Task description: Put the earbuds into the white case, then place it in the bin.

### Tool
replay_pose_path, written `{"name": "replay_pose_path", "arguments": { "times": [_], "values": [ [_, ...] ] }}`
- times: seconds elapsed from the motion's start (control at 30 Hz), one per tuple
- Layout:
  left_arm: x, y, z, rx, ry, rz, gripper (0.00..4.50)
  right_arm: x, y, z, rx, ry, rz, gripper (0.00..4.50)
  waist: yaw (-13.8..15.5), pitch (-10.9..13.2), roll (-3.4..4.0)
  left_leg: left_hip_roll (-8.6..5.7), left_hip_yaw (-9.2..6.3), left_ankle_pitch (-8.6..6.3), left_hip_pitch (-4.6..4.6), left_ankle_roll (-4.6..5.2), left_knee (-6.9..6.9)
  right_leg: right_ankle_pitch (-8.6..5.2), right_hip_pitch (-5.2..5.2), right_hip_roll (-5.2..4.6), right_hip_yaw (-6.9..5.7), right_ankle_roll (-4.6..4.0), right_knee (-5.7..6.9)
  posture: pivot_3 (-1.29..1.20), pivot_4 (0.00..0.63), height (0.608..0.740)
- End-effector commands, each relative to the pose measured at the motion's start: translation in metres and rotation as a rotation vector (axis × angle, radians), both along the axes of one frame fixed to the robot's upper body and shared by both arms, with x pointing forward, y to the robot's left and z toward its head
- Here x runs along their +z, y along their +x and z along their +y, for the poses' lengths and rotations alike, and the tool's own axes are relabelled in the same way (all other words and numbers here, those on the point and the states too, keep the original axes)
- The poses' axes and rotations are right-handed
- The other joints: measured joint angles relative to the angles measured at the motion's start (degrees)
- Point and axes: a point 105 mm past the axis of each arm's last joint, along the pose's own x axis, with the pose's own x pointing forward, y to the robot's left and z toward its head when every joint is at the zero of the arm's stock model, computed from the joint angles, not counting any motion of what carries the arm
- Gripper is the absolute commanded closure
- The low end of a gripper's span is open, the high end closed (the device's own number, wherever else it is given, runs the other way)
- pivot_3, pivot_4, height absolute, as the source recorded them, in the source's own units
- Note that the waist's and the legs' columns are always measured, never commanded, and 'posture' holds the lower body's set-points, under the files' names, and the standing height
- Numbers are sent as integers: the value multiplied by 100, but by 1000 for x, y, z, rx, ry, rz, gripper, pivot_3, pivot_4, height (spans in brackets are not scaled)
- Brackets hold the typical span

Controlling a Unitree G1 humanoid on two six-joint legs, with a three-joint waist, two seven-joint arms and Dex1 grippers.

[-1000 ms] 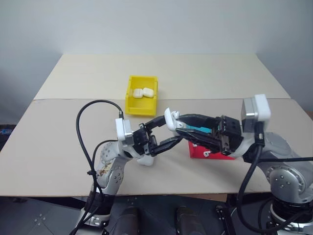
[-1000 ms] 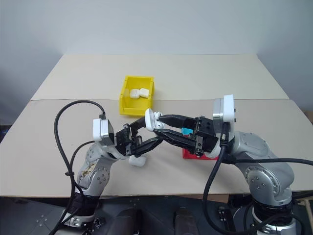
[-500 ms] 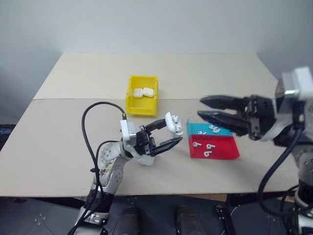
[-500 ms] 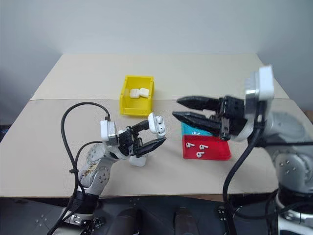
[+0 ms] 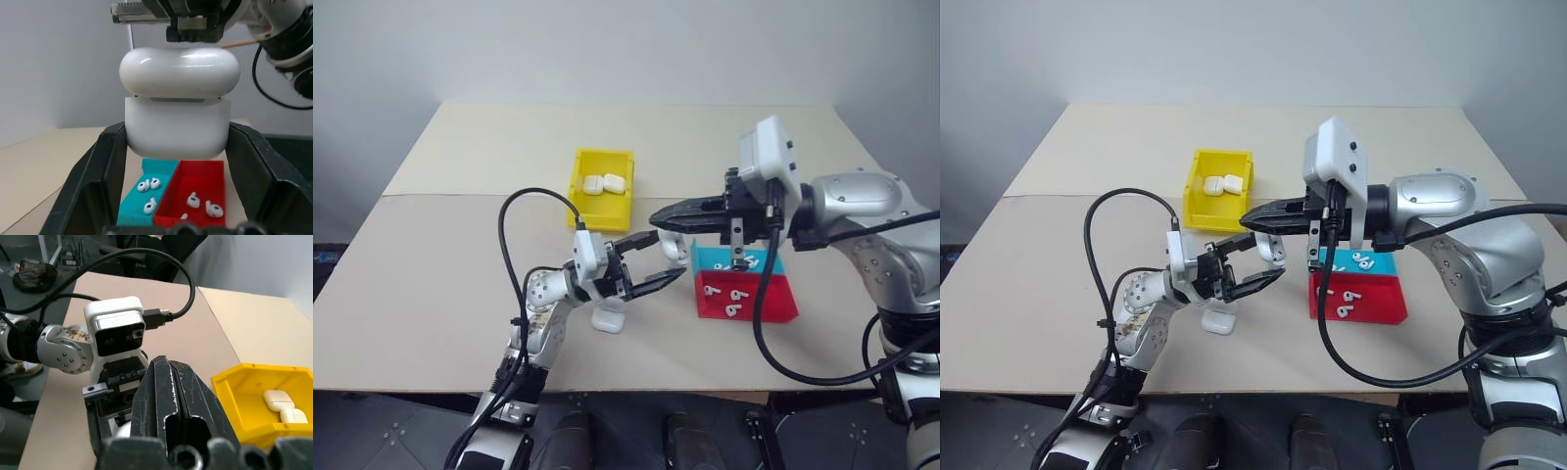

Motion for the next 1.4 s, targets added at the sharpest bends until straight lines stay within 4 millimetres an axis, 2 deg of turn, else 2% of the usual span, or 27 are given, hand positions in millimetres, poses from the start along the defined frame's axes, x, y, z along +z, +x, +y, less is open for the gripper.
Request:
{"name": "replay_pose_path", "arguments": {
  "times": [0.03, 0.37, 0.63, 0.8, 0.9, 1.0, 1.1, 1.17, 1.23, 1.3, 1.4],
  "values": [
    [10, -5, -1, 3, -32, -59, 1743, 2, -7, 3, 33, -31, -46, 4486, -1, 0, 0, 0, 0, 0, 0, 0, 0, 0, 0, 0, -1, 0, 0, 0, 150, 740],
    [17, -13, 3, 9, -86, -57, 1743, -18, 1, -2, 6, -125, -73, 4486, -15, 0, 0, 1, -1, 0, 5, 0, 0, 1, 0, 0, -1, -2, 10, 0, 150, 740],
    [20, -14, 8, 13, -118, -42, 1743, -10, 8, -22, -48, -144, -88, 4486, -13, 0, 0, 1, -1, 0, 5, 0, 0, 1, 0, 0, -1, -2, 10, 0, 150, 740],
    [22, -13, 9, 19, -130, -35, 1743, -8, 8, -25, -48, -142, -99, 4486, -14, -1, 1, 1, 0, 0, 6, 0, 1, 1, 0, 0, 0, -2, 9, 0, 150, 740],
    [22, -11, 10, 26, -133, -34, 1743, 13, 4, -24, -36, -48, -132, 4486, -19, -1, 1, 1, 0, 0, 6, 0, 1, 2, 0, 0, 0, -2, 9, 0, 150, 740],
    [25, -7, 14, 66, -148, -44, 1743, 35, 5, -31, -63, 64, -149, 4486, -15, 0, 1, 1, -1, 0, 7, 0, 1, 2, 0, 0, 0, -2, 12, 0, 150, 740],
    [40, 13, 18, 239, -199, -102, 1743, 52, 13, -47, -151, 188, -132, 4486, 7, 0, 0, 1, -1, 0, 7, 0, 2, 3, 2, 0, 0, -2, 11, 0, 150, 740],
    [56, 42, 23, 467, -208, -137, 1743, 53, 17, -56, -215, 240, -119, 4486, 78, 0, -1, 0, -2, 1, 7, 0, 6, 5, 6, 0, -2, -2, 10, 0, 150, 740],
    [73, 79, 37, 745, -222, -106, 1743, 47, 18, -65, -265, 278, -92, 4486, 133, 1, -2, -2, -6, 1, 4, 1, 18, 13, 9, 0, -4, 2, 9, 0, 150, 740],
    [78, 96, 48, 884, -180, -119, 1743, 40, 15, -72, -290, 316, -49, 4486, 144, 1, -4, -5, -10, 1, 1, 1, 22, 20, 18, 0, -5, 13, 2, 0, 150, 740],
    [75, 111, 54, 981, -90, -150, 1743, 23, 8, -83, -334, 303, -6, 4486, 105, -1, -1, -13, -2, -1, -3, 3, 21, 26, 14, -9, 2, 22, -8, 0, 150, 740]
  ]
}}
